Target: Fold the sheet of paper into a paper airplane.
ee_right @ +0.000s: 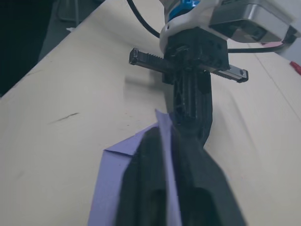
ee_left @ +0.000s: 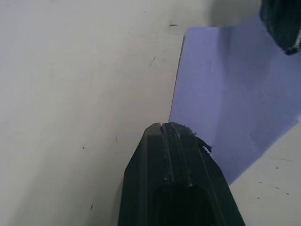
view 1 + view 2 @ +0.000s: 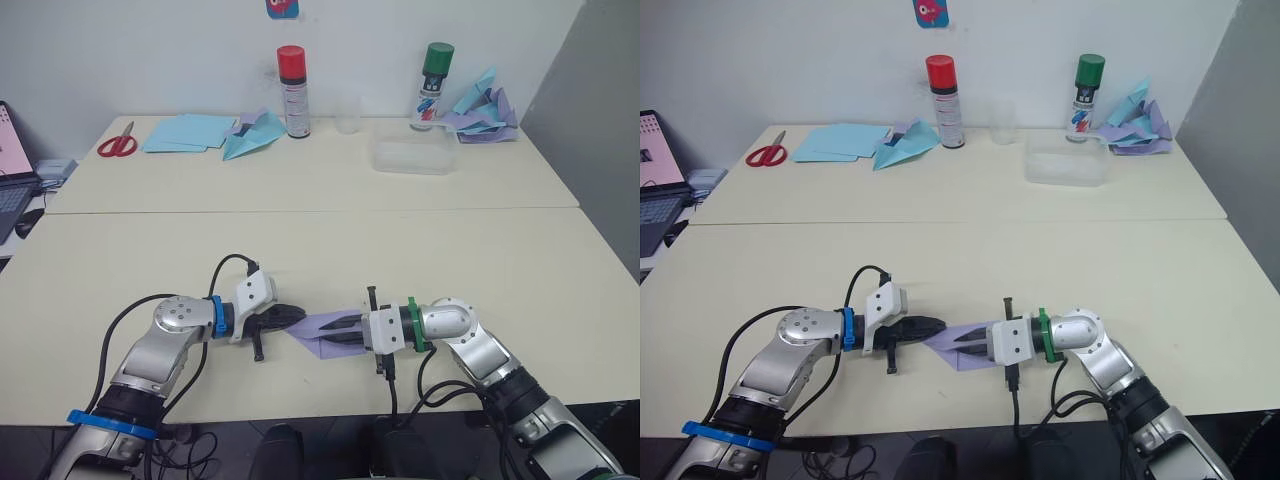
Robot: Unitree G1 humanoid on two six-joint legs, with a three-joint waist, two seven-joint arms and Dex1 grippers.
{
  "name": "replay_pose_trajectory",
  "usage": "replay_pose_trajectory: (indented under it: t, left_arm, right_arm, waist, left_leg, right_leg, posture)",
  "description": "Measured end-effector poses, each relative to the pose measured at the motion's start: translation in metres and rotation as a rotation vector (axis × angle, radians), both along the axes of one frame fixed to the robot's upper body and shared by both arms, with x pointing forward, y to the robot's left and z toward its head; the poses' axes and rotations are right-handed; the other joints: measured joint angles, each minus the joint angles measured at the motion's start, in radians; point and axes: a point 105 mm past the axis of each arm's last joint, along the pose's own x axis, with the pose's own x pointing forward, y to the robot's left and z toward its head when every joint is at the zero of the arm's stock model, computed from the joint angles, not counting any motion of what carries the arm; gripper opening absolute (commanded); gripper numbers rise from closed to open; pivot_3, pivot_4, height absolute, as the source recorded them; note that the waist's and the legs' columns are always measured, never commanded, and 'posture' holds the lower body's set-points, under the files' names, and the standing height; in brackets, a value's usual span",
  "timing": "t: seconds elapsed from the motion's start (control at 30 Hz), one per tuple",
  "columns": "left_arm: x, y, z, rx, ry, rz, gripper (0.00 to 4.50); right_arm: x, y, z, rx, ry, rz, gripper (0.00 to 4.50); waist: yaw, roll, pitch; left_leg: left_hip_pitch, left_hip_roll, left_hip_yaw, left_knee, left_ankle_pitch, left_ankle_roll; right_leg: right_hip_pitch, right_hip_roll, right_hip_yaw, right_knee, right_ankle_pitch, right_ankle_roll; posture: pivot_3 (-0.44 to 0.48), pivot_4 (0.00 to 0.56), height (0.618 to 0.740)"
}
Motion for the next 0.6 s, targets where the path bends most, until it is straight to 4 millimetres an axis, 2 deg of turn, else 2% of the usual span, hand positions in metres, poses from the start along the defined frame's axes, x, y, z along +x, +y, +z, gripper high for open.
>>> replay_pose_trajectory:
  t: [0.17, 0.37, 0.6]
  left_arm:
    - [0.000, 0.001, 0.000, 0.003, -0.008, -0.008, 0.00]
    - [0.002, 0.001, 0.000, 0.016, -0.018, -0.029, 0.00]
    - [0.003, 0.002, 0.000, 0.029, -0.024, -0.040, 0.00]
  right_arm:
    - [0.003, 0.003, 0.007, 0.051, 0.118, -0.043, 0.04]
    - [0.028, 0.007, 0.015, 0.125, 0.223, -0.219, 0.04]
    - [0.041, 0.003, 0.002, 0.065, 0.221, -0.302, 0.04]
  waist:
    - [0.000, 0.000, 0.000]
    - [0.000, 0.000, 0.000]
    - [-0.001, 0.000, 0.000]
  left_leg:
    - [0.000, 0.000, 0.000, 0.000, 0.000, 0.000]
    - [0.001, 0.000, 0.000, 0.000, 0.000, 0.000]
    - [0.001, 0.000, 0.000, -0.001, 0.000, 0.000]
  right_leg:
    - [0.000, 0.000, 0.000, 0.000, 0.000, 0.000]
    - [0.000, 0.000, 0.000, 0.000, 0.000, 0.000]
    - [0.000, 0.000, 0.000, 0.000, 0.000, 0.000]
  posture:
    - [0.000, 0.150, 0.740]
    - [0.000, 0.150, 0.740]
    - [0.000, 0.150, 0.740]
